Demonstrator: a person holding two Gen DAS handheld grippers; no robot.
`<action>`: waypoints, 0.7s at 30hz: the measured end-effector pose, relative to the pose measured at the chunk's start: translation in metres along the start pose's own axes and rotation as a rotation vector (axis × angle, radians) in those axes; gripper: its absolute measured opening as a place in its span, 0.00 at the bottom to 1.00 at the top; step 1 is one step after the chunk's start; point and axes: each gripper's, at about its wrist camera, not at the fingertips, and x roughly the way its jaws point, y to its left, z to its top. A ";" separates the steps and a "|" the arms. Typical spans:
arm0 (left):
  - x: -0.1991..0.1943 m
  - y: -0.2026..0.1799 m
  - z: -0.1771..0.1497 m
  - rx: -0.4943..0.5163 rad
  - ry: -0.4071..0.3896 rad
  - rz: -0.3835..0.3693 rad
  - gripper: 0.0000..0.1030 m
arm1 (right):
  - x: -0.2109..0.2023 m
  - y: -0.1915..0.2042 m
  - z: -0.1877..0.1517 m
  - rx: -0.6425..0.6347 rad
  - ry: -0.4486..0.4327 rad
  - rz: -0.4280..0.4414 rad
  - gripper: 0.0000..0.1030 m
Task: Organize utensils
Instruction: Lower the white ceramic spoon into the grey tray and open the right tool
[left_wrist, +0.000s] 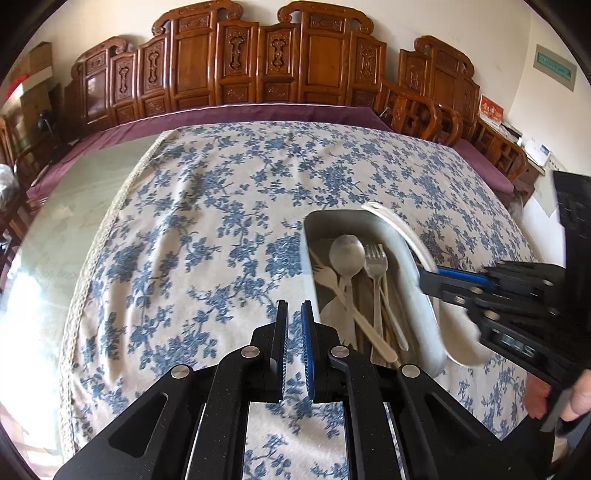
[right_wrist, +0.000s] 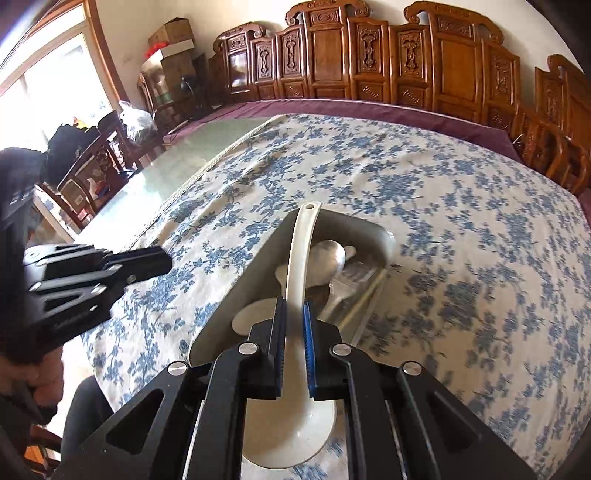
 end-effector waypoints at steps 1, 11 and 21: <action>-0.003 0.002 -0.002 0.000 -0.001 0.004 0.06 | 0.005 0.001 0.001 0.002 0.003 -0.001 0.10; -0.019 0.013 -0.012 0.000 -0.007 0.021 0.06 | 0.053 0.002 0.011 0.057 0.057 -0.009 0.10; -0.025 0.016 -0.013 -0.005 -0.014 0.027 0.06 | 0.066 0.004 0.012 0.053 0.085 -0.020 0.10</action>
